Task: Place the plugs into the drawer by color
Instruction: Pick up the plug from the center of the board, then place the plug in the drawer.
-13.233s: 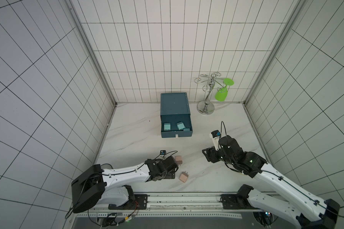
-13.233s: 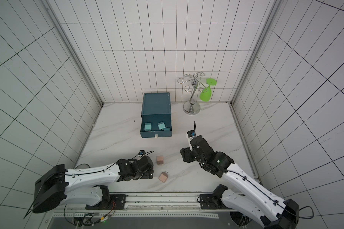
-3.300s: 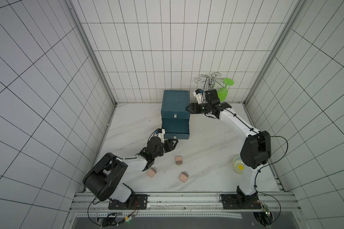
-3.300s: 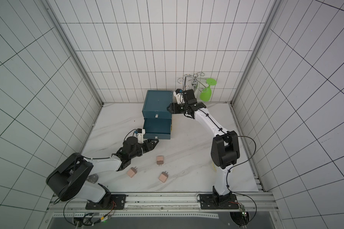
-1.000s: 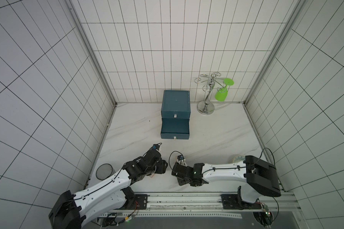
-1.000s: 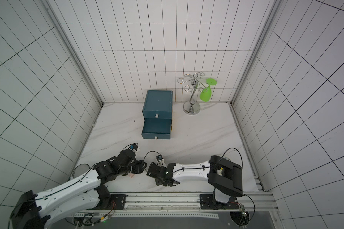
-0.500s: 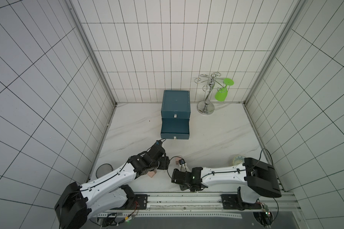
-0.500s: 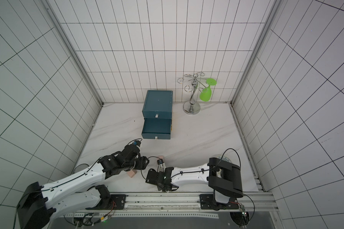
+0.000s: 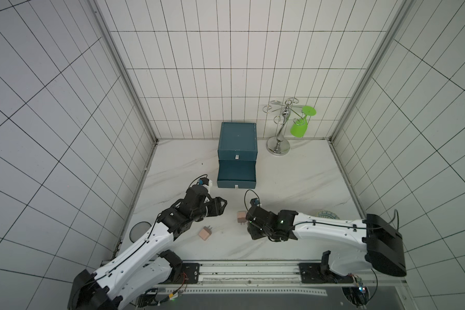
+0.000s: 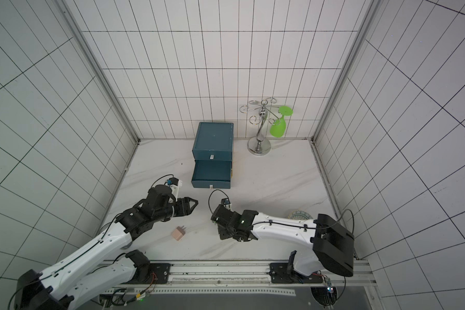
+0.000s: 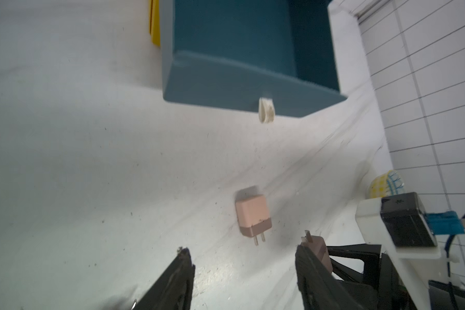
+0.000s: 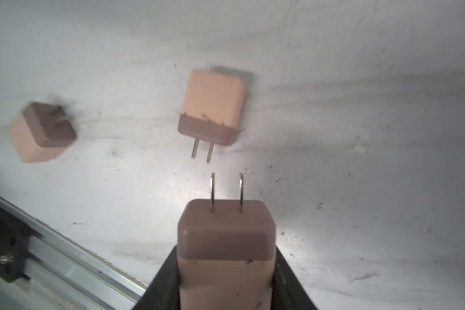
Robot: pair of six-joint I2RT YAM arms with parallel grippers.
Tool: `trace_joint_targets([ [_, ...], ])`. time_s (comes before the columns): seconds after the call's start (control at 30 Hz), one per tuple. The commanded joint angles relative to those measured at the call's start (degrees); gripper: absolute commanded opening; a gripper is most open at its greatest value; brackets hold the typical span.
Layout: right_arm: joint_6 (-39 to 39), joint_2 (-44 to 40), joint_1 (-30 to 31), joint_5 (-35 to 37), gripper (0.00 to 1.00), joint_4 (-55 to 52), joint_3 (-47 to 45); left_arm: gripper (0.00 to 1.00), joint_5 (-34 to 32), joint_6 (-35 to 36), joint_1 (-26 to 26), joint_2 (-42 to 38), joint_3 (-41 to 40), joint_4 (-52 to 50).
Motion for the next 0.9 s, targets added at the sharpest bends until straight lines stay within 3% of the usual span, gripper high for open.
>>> trace_joint_targets([
  [0.0,-6.66,-4.35,-4.15,0.36,0.15,-5.02,7.17,0.64,5.93,-2.16,1.12,-2.82,-0.51,10.72],
  [0.17,-11.99,-0.58,-10.39,-1.55,0.16,-10.77,20.97,0.64,5.21,-1.37,1.14,-0.92,3.31,9.01],
  [0.43,-20.71,18.07,-15.39,-2.71,0.13,-21.04,45.32,0.64,7.87,-1.15,0.68,-2.54,-1.59,13.73],
  [0.53,-24.11,25.33,-16.66,-2.53,0.13,-24.94,53.91,0.65,1.81,1.2,-0.71,-6.41,-0.56,8.31],
  [0.73,-26.16,35.7,-19.67,-3.99,0.14,-28.0,62.52,0.67,-0.55,2.14,-1.05,-12.64,-2.82,8.87],
  [0.87,-25.34,38.8,-19.44,0.8,0.15,-30.61,64.96,0.67,-1.59,2.9,-2.13,-12.57,-1.83,7.66],
])
